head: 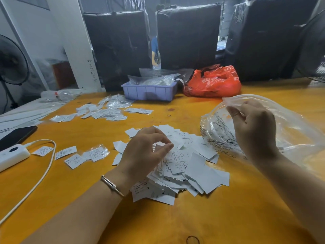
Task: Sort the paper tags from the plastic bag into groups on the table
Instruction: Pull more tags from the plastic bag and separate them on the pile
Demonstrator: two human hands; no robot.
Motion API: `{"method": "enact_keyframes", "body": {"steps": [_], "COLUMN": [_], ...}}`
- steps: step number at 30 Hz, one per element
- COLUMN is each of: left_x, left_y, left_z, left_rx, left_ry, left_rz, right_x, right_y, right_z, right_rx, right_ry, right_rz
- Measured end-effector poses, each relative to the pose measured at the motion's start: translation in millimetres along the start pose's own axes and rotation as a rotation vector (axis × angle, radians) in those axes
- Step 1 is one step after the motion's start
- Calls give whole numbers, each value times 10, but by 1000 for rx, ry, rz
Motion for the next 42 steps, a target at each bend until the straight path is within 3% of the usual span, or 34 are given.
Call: {"method": "enact_keyframes", "body": {"steps": [4,6,9,17,23,28,33,42], "left_x": [-87,-143,-197,-209,-98,11,46,7], "left_y": [17,21,11,4,20,36,29,41], "left_z": [-53,-84,-114,-133,-129,-163,-159,-177], "left_rx": [-2,47,119,122,47,-20,-11,-27], "left_ry": [-134,-271,-413,-537,-620,-702,-673,-731], "left_rz": [-53,-99,-151,-191,-338,-451,-449,-450], "right_x": [336,450,534,560,471,394,434,458], "right_y": [-194,-327,-431,-454,-440,-444,-512,-516], "right_z": [61,117,166,163,187,210,311,359], "right_rx": [371,571,717,803,757,665,849,764], "right_ry": [713,811,878,851,798,362,157,258], "right_rz": [404,495,533,435,450,152,-43,50]}}
Point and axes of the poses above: each hand's wrist, its own y-axis towards the middle knuckle, its own z-axis out of the palm, x = y × z, the point moved 1 cm from there along y, towards the middle knuckle, and after that the axes turned 7 degrees about -x, right-handed, at the moved point
